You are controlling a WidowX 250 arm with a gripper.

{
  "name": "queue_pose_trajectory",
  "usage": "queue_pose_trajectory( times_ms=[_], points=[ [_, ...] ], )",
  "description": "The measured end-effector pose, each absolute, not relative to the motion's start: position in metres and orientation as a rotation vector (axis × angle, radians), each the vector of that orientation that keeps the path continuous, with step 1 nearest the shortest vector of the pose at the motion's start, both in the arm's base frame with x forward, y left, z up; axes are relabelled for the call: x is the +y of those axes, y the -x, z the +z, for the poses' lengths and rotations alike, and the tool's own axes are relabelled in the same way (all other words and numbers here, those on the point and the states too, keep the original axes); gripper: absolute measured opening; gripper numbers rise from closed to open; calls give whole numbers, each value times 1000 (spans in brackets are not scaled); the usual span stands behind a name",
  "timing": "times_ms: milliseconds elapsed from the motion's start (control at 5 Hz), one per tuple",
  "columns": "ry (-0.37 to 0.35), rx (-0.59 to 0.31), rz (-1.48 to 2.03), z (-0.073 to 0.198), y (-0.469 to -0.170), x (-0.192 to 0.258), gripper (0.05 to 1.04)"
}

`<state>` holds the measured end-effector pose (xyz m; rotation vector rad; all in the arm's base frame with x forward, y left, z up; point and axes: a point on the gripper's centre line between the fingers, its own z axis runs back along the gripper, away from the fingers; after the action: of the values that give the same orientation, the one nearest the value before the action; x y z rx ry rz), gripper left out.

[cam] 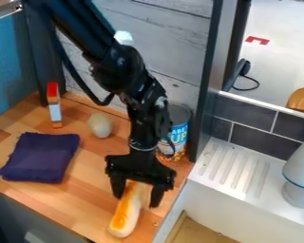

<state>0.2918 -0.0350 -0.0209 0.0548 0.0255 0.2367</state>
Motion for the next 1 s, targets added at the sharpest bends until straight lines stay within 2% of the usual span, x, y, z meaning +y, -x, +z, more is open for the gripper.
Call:
queue_pose_trajectory(
  times_ms=[200, 400, 600, 1000],
  points=[
    [-46, 72, 209, -30, -288, -37, 949],
    [-32, 65, 193, -31, -285, -38, 697],
    [-26, 71, 199, -27, -279, -37, 670],
    [3, 32, 247, -4, -287, -10, 670]
  ],
)
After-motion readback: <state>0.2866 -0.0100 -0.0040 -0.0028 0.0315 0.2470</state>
